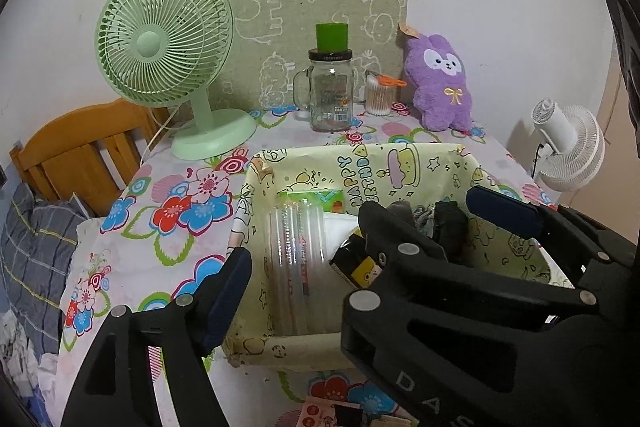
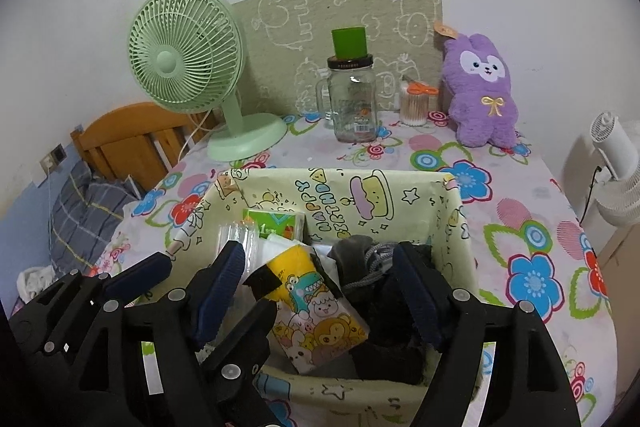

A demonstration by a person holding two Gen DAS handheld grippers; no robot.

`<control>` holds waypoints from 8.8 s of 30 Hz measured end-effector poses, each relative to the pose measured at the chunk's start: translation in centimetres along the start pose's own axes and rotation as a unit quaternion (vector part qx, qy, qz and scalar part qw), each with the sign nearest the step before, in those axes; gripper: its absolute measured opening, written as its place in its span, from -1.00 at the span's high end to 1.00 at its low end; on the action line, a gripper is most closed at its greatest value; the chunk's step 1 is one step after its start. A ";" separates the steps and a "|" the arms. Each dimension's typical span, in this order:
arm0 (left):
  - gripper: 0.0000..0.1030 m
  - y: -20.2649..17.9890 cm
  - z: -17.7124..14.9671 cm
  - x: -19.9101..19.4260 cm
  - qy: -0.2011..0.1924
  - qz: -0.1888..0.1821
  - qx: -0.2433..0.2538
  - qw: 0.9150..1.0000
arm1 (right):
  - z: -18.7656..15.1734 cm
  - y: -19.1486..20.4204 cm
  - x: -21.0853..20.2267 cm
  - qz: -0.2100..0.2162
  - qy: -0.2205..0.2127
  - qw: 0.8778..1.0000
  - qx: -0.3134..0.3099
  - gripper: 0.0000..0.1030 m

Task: Organize soft objects
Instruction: 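Lower both packs into the box and open both tools, then withdraw both tools from the box toward the pink-and-white pack, then grasp the pink-and-white wipe pack with the left tool while the right tool grasps the white cloth roll, then lift both held items and carry them over the fabric box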

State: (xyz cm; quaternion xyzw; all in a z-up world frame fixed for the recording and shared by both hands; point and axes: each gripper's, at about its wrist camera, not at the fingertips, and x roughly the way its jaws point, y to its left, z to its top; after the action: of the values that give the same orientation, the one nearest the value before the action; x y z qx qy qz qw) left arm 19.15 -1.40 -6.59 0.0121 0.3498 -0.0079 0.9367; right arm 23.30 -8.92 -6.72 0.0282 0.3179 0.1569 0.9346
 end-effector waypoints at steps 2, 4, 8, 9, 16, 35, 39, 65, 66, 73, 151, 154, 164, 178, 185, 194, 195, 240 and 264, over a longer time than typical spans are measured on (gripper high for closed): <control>-0.52 -0.1 0.0 -0.4 -0.005 -0.005 -0.001 1.000 | -0.1 0.0 -0.6 -0.003 -0.004 1.000 0.000 -0.55; -0.52 -0.2 -0.1 -0.9 -0.009 -0.012 -0.001 1.000 | -0.1 0.0 -1.2 -0.005 -0.011 1.000 -0.001 -0.58; -0.53 -0.6 -0.1 -2.2 -0.019 -0.020 0.002 1.000 | -0.1 0.1 -2.7 -0.013 -0.021 1.000 -0.002 -0.65; -0.53 -0.7 0.0 -2.7 -0.024 -0.020 0.003 1.000 | -0.1 0.1 -3.2 -0.014 -0.025 1.000 -0.002 -0.65; -0.64 -1.2 0.0 -5.4 -0.056 -0.017 0.001 0.998 | -0.1 0.3 -6.7 -0.033 -0.061 0.998 -0.002 -0.75; -0.92 -2.1 -1.1 -10.9 -0.100 -0.022 0.015 0.995 | -1.5 1.1 -14.0 -0.060 -0.106 0.993 -0.007 -0.96; -0.98 -2.0 -1.5 -11.7 -0.103 -0.026 0.014 0.994 | -1.9 1.2 -15.0 -0.060 -0.114 0.992 -0.008 -0.98; -1.00 -1.9 -5.1 -13.9 -0.119 -0.041 0.022 0.992 | -5.7 2.4 -18.2 -0.083 -0.119 0.989 -0.002 -0.98; -1.00 -1.8 -5.3 -13.8 -0.119 -0.042 0.023 0.992 | -5.9 2.5 -18.1 -0.081 -0.117 0.990 -0.002 -0.98; -1.00 -1.6 -6.5 -13.3 -0.115 -0.041 0.027 0.992 | -7.0 2.9 -17.4 -0.082 -0.106 0.991 -0.002 -0.98; 0.07 1.0 -13.6 -2.7 0.060 -0.050 0.016 0.997 | -14.9 2.6 -5.1 -0.084 0.073 0.992 0.064 -0.37; 0.06 1.3 -13.6 -2.7 0.061 -0.047 0.021 0.997 | -14.9 2.8 -4.9 -0.070 0.076 0.993 0.064 -0.30; -0.05 1.7 -13.4 -2.5 0.052 -0.037 0.053 0.997 | -14.6 3.7 -3.2 -0.059 0.090 0.993 0.052 0.26; -0.01 1.6 -12.5 -1.4 0.068 -0.049 0.022 0.996 | -13.9 3.0 -2.8 -0.056 0.086 0.993 0.053 0.60; 0.23 0.8 -12.2 -1.3 0.070 -0.055 0.023 0.996 | -13.8 2.1 -2.9 -0.056 0.084 0.993 0.062 0.61; 0.24 -0.7 -12.3 -1.9 0.072 -0.063 0.016 0.995 | -14.0 0.8 -4.1 -0.056 0.082 0.992 0.074 0.61; 0.24 -0.9 -12.3 -2.1 0.070 -0.064 0.017 0.995 | -14.0 0.7 -4.3 -0.056 0.080 0.992 0.075 0.61; 0.24 -2.7 -6.4 -13.5 -0.068 -0.057 0.010 0.996 | -7.5 1.9 -16.7 -0.041 -0.054 0.997 0.037 0.64; 0.23 -1.6 -3.5 -14.1 -0.105 -0.046 -0.002 0.993 | -4.1 2.8 -17.6 -0.039 -0.085 0.995 0.016 0.65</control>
State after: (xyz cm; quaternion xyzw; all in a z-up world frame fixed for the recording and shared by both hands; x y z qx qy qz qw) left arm 6.15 -2.79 -0.01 -0.0067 0.2496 -0.0514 0.9670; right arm 6.89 -11.89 0.75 0.0443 0.2403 0.1119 0.9632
